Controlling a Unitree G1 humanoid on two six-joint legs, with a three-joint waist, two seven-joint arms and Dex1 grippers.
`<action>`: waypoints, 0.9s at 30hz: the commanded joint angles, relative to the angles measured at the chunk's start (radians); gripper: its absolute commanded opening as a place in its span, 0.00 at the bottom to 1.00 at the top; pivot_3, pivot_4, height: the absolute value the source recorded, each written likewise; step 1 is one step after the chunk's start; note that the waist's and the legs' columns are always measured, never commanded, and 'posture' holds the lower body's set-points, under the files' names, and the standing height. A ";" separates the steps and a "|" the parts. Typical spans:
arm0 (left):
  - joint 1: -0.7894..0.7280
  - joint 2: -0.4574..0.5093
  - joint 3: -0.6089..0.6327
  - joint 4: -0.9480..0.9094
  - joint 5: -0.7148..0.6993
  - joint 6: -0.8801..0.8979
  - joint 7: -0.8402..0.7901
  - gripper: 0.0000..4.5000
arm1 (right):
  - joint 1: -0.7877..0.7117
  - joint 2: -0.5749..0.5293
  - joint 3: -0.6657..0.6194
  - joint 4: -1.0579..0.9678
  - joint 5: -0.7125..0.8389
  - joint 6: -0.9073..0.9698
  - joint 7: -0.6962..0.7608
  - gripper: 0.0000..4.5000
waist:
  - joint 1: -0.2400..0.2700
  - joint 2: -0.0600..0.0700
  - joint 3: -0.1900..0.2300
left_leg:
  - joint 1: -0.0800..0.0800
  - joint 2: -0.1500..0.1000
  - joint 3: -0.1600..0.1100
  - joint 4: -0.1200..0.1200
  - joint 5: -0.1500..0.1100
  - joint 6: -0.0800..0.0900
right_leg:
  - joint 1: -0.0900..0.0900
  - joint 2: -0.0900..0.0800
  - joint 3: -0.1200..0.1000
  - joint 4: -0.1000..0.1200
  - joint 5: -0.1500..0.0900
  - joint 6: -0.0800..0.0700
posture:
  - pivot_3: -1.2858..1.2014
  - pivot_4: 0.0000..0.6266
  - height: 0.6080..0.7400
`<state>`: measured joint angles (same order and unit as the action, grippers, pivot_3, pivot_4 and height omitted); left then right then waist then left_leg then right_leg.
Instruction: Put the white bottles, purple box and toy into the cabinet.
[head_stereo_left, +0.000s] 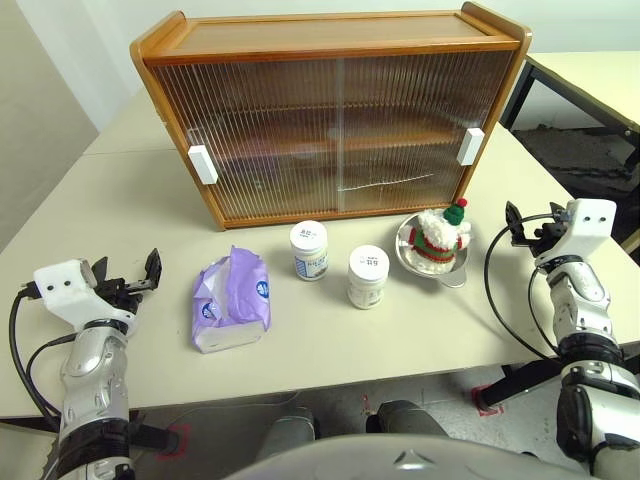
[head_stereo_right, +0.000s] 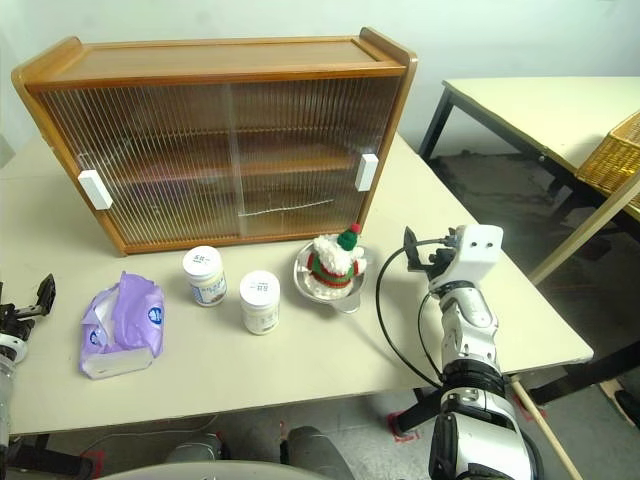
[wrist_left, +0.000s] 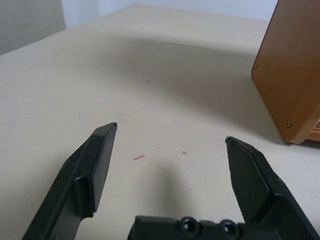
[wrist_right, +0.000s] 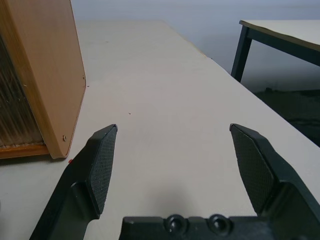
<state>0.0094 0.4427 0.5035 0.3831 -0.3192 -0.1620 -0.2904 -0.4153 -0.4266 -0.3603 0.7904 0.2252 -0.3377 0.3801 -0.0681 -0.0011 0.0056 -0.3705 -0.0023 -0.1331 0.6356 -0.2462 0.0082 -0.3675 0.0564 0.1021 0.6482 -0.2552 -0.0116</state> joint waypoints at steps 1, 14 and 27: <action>-0.007 0.003 0.004 0.012 -0.002 -0.003 -0.001 1.00 | -0.006 0.004 0.003 -0.018 0.014 -0.007 0.008 1.00 | 0.000 0.000 0.000 | 0.000 0.000 0.000 0.000 0.000 0.000 | 0.000 0.000 0.000 0.000 0.000 0.000 | 0.48 0.01 1.00; -0.067 0.042 0.006 -0.036 -0.010 0.042 0.012 1.00 | -0.011 -0.045 -0.031 -0.299 0.251 0.141 0.257 1.00 | -0.005 0.000 0.000 | 0.000 0.000 0.001 0.002 0.000 0.000 | 0.000 0.001 0.000 0.000 -0.001 0.000 | 0.47 0.02 1.00; -0.087 0.079 0.010 -0.146 -0.043 0.131 0.014 1.00 | 0.074 -0.075 0.006 -0.832 0.625 0.646 0.427 1.00 | -0.011 -0.006 0.005 | 0.001 -0.002 0.002 0.009 -0.002 -0.004 | 0.005 0.014 0.005 0.000 -0.009 0.000 | 0.47 0.04 1.00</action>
<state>-0.0660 0.5125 0.5140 0.2611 -0.3577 -0.0552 -0.2762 -0.3473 -0.4882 -0.3714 0.0047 0.7995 0.2439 0.7906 -0.0793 -0.0072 0.0108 -0.3674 -0.0054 -0.1306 0.6443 -0.2480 0.0045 -0.3607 0.0712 0.1072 0.6481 -0.2641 -0.0116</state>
